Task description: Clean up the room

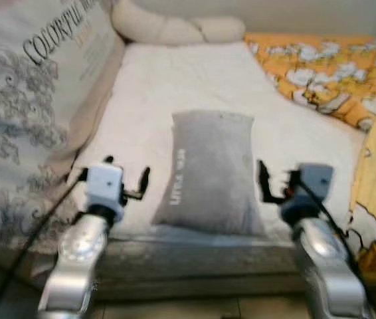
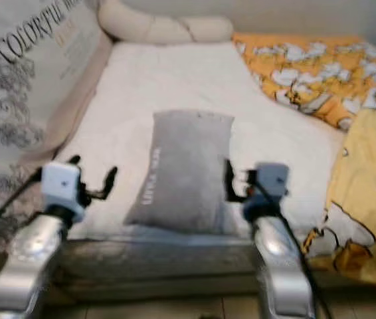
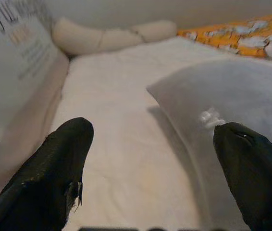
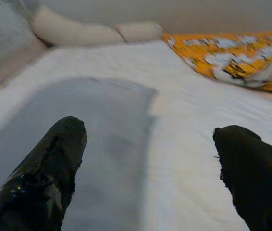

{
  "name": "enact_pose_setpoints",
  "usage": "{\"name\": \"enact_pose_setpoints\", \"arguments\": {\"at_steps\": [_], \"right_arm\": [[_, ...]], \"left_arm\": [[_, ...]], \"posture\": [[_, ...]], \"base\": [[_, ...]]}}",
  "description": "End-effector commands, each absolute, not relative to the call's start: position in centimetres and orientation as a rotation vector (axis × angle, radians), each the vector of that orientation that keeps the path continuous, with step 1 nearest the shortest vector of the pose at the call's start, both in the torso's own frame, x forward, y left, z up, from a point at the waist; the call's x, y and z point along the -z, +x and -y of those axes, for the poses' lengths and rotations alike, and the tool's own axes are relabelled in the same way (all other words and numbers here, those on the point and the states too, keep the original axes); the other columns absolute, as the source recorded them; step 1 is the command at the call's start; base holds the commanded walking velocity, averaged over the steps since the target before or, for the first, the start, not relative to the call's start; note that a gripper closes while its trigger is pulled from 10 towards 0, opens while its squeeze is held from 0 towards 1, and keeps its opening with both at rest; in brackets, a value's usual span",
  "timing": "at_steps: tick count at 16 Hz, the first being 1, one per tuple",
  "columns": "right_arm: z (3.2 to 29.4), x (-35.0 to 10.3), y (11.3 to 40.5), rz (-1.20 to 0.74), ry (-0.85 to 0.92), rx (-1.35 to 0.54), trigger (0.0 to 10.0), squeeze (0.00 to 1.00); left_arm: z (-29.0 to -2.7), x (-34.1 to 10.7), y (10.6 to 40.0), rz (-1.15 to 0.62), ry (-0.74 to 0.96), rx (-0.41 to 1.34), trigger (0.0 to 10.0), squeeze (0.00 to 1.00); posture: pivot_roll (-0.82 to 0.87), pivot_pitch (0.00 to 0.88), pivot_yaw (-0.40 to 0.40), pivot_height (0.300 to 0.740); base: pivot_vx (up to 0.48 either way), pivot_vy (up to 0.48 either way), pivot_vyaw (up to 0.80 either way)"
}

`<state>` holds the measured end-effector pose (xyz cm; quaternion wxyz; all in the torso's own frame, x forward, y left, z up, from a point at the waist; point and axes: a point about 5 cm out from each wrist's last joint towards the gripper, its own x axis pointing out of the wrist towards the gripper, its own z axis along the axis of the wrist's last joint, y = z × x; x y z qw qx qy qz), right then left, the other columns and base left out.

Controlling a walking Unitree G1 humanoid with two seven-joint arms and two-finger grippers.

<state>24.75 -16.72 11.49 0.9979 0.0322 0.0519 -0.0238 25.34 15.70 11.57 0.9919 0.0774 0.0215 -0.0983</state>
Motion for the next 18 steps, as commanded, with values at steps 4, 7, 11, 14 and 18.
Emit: {"name": "enact_pose_setpoints", "arguments": {"at_steps": [4, 7, 11, 14, 18], "right_arm": [[16.6, -12.1, 25.2, -0.095, 0.063, 0.027, 10.0, 0.0], [15.8, -11.5, 25.2, -0.117, 0.073, -0.003, 10.0, 0.0], [15.4, -11.1, 25.4, -0.119, 0.05, -0.027, 10.0, 0.0], [15.8, -11.2, 25.9, -0.112, 0.073, -0.001, 10.0, 0.0], [15.6, -11.1, 25.8, -0.111, 0.081, -0.013, 10.0, 0.0]], "left_arm": [[-17.1, -11.8, 25.8, -0.05, 0.124, 0.081, 10.0, 0.0], [-16.9, -12.3, 26.0, -0.025, 0.173, 0.095, 10.0, 0.0], [-16.9, -12.5, 26.3, -0.017, 0.174, 0.116, 10.0, 0.0], [-16.7, -12.5, 26.6, -0.017, 0.18, 0.134, 10.0, 0.0], [-16.7, -12.4, 26.7, -0.02, 0.184, 0.148, 10.0, 0.0]], "posture": [[0.03, 0.0, 0.015, 0.74], [0.04, 0.0, 0.007, 0.74], [0.04, 0.0, 0.005, 0.74], [0.04, 0.0, 0.009, 0.74], [0.04, 0.0, 0.011, 0.74]], "base": [[0.0, 0.0, 0.0], [0.0, 0.0, 0.0], [0.3, 0.0, 0.2], [0.349, 0.0, 0.27], [0.349, 0.0, -0.12]]}}
